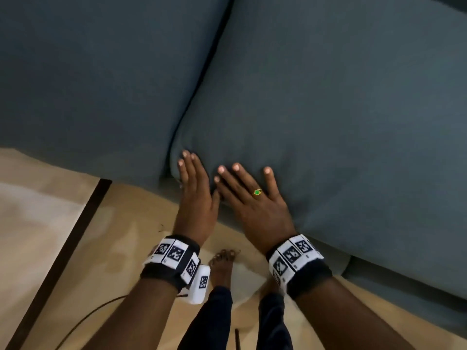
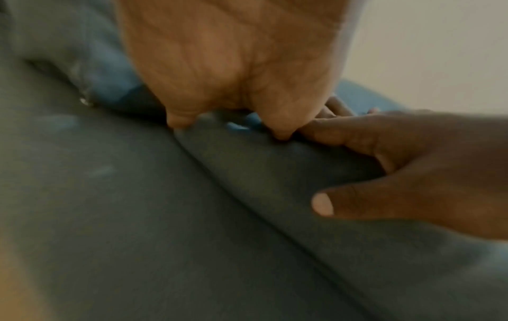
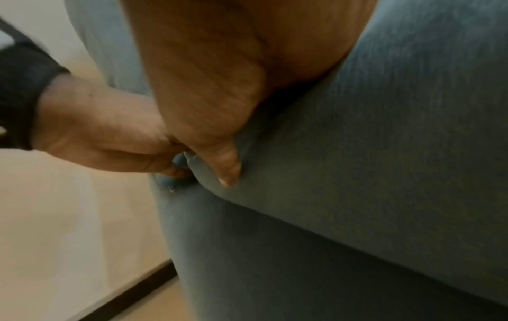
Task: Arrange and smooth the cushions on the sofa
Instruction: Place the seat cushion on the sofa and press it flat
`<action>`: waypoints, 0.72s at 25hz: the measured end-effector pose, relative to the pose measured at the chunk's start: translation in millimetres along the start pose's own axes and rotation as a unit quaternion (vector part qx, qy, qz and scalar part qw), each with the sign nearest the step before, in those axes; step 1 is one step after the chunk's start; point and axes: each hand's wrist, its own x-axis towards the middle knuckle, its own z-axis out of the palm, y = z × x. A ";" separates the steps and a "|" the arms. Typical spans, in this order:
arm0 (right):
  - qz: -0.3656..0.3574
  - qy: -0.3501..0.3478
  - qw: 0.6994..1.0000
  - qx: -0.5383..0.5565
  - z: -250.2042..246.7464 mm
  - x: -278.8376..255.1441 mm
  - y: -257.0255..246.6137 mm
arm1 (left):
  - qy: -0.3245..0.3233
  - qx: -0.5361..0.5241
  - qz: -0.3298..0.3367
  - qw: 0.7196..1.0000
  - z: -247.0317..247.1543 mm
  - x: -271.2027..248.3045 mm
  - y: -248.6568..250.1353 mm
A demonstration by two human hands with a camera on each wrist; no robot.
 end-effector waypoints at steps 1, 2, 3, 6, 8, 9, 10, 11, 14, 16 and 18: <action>0.010 -0.005 1.000 0.023 1.0 -4.4 -0.4 | -0.016 -0.003 -0.004 1.000 0.5 1.1 -4.8; 0.030 -0.003 0.999 0.042 1.0 -10.3 1.1 | -0.012 -0.020 -0.017 1.000 -4.3 4.2 -6.9; 0.047 0.004 0.998 0.042 -0.4 -21.5 2.0 | 0.003 -0.046 -0.036 0.998 -12.2 5.2 -13.3; 0.103 -0.079 0.991 0.016 2.9 -82.0 26.7 | 0.018 -0.117 -0.070 0.991 -24.0 0.8 -17.7; 0.173 -0.133 0.976 0.024 6.0 -123.7 45.1 | 0.016 -0.146 -0.093 0.985 -13.8 -1.6 -3.3; 0.202 -0.138 0.969 0.028 4.8 -137.8 48.7 | 0.023 -0.158 -0.111 0.981 -8.5 -1.8 3.1; 0.233 -0.127 0.964 0.030 -0.5 -149.6 47.9 | 0.041 -0.164 -0.125 0.978 -6.3 -2.8 5.0; 0.262 -0.109 0.958 0.030 -7.3 -156.2 48.4 | 0.061 -0.161 -0.134 0.976 -4.6 0.4 1.5; 0.314 -0.104 0.943 0.025 -12.7 -165.5 59.7 | 0.100 -0.201 -0.200 0.954 -5.3 12.4 -9.7; 0.307 -0.110 0.945 0.027 -11.5 -167.6 69.3 | 0.094 -0.231 -0.242 0.938 -12.1 23.4 -1.6; 0.306 -0.113 0.944 0.043 -15.5 -170.7 73.4 | 0.072 -0.206 -0.249 0.944 -25.0 32.0 8.0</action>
